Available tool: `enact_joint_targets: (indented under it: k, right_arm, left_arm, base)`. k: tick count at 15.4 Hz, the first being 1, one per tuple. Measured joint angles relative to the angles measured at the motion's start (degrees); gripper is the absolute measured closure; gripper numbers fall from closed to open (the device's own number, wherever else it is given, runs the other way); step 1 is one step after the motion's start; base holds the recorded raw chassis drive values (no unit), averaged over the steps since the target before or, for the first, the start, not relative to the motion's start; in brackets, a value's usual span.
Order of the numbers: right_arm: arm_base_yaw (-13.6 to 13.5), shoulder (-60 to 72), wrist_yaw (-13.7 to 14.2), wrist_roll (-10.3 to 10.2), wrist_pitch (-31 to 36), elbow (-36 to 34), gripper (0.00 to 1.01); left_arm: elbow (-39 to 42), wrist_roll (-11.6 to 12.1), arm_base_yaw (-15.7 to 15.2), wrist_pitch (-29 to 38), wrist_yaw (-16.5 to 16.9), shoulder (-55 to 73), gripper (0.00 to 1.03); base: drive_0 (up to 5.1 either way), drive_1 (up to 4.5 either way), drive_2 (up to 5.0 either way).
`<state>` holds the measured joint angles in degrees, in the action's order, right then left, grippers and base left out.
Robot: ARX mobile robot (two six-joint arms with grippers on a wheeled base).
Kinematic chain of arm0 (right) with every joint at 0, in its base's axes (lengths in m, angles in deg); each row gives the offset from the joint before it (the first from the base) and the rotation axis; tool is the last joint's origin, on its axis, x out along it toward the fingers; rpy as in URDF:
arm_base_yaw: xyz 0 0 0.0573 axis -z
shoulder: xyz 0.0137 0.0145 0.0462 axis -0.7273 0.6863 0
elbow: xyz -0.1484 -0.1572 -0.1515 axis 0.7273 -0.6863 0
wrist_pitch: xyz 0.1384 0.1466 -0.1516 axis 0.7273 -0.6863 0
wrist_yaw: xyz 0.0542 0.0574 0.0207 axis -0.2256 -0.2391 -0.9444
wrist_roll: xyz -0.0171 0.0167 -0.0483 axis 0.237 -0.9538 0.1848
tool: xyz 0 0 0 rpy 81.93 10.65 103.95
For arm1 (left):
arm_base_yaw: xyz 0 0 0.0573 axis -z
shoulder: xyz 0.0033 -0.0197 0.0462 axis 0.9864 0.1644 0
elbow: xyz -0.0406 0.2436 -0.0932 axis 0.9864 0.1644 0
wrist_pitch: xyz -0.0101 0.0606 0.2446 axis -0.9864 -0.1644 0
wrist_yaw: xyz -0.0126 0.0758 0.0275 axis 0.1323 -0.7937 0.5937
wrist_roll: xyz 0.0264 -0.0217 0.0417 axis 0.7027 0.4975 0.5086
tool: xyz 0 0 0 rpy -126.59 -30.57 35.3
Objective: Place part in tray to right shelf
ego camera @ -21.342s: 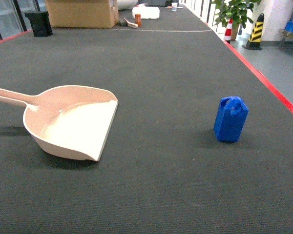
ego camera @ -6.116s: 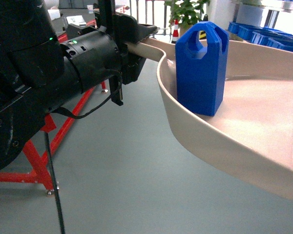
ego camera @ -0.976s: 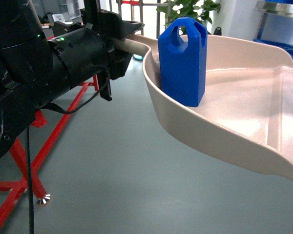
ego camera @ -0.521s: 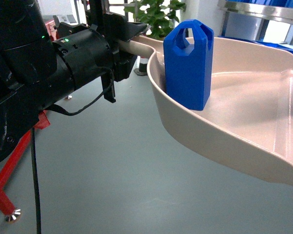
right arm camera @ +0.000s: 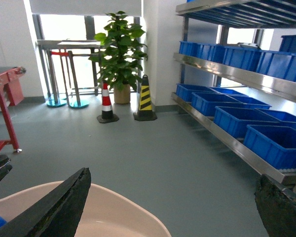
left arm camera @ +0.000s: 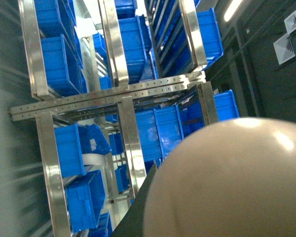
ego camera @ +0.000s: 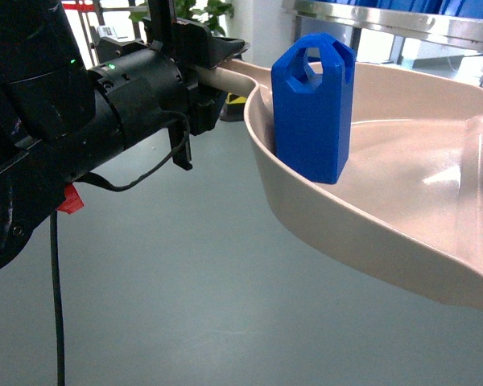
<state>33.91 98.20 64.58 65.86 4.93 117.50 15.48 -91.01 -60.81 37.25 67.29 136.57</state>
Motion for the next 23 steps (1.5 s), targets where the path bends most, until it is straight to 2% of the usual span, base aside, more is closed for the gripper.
enact_joint_targets:
  k: [23]
  right_arm:
    - [0.0, 0.0, 0.0, 0.0, 0.0, 0.0, 0.03]
  left_arm:
    - [0.0, 0.0, 0.0, 0.0, 0.0, 0.0, 0.91]
  base:
    - [-1.6, -1.6, -1.6]
